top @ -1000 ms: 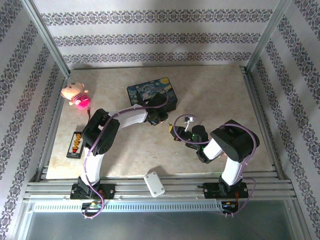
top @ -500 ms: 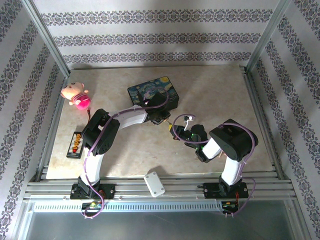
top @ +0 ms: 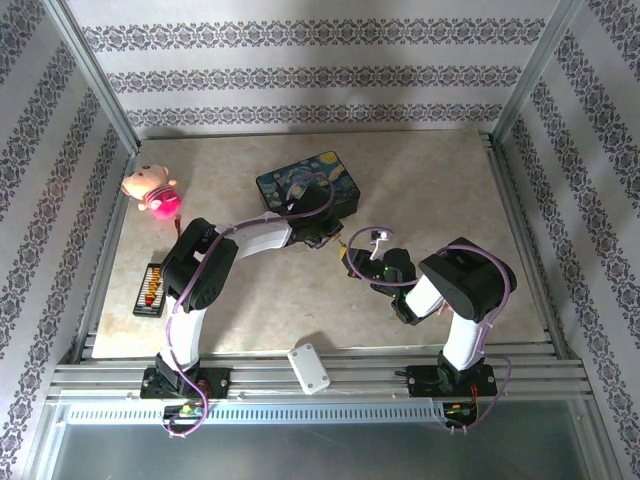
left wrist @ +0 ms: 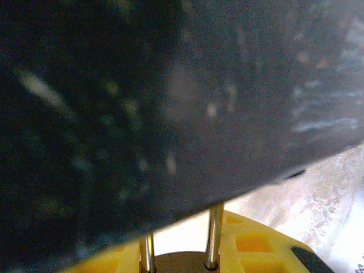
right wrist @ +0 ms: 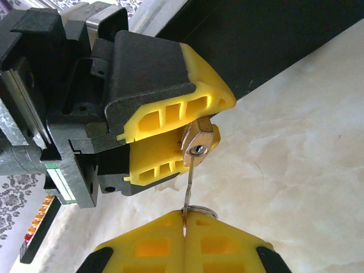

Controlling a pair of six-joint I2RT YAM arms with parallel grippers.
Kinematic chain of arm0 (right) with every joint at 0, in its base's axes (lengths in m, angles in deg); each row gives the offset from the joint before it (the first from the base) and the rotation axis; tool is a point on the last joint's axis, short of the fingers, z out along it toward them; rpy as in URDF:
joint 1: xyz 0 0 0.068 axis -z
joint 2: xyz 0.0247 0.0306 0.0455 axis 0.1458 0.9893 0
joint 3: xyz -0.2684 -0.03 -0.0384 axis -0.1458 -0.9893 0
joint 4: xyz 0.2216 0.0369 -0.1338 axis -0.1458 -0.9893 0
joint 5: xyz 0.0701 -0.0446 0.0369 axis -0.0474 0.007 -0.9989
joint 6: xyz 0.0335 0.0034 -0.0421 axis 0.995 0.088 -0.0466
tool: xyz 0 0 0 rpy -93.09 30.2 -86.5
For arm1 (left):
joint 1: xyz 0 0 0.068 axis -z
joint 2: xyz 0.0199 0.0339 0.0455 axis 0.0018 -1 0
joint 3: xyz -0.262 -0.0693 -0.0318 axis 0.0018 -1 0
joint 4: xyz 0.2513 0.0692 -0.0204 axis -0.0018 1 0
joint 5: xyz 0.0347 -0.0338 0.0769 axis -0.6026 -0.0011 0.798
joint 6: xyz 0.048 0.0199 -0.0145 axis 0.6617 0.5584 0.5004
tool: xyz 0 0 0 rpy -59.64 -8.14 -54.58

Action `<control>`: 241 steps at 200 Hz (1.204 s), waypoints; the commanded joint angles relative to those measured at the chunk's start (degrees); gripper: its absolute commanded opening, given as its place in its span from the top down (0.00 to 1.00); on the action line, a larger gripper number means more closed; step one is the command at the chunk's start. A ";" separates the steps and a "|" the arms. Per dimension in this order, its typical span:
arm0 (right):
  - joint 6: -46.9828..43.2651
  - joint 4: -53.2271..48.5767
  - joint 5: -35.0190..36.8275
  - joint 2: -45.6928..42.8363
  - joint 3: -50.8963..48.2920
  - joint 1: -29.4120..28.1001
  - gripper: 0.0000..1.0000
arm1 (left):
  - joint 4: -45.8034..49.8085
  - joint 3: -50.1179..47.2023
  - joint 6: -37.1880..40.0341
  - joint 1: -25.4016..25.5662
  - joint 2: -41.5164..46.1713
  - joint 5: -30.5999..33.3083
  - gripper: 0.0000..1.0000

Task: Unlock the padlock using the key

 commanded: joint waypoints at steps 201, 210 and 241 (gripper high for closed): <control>0.88 2.48 1.81 1.58 1.71 0.69 1.00 | -6.79 -1.90 -5.00 -0.54 2.23 -6.53 0.89; 0.78 2.48 1.81 1.49 1.71 0.68 1.00 | -6.93 -1.97 -5.05 -0.53 2.14 -6.62 0.89; 0.74 2.48 1.56 1.27 1.75 0.68 1.00 | -7.22 -2.06 -5.21 -0.54 1.92 -6.86 0.89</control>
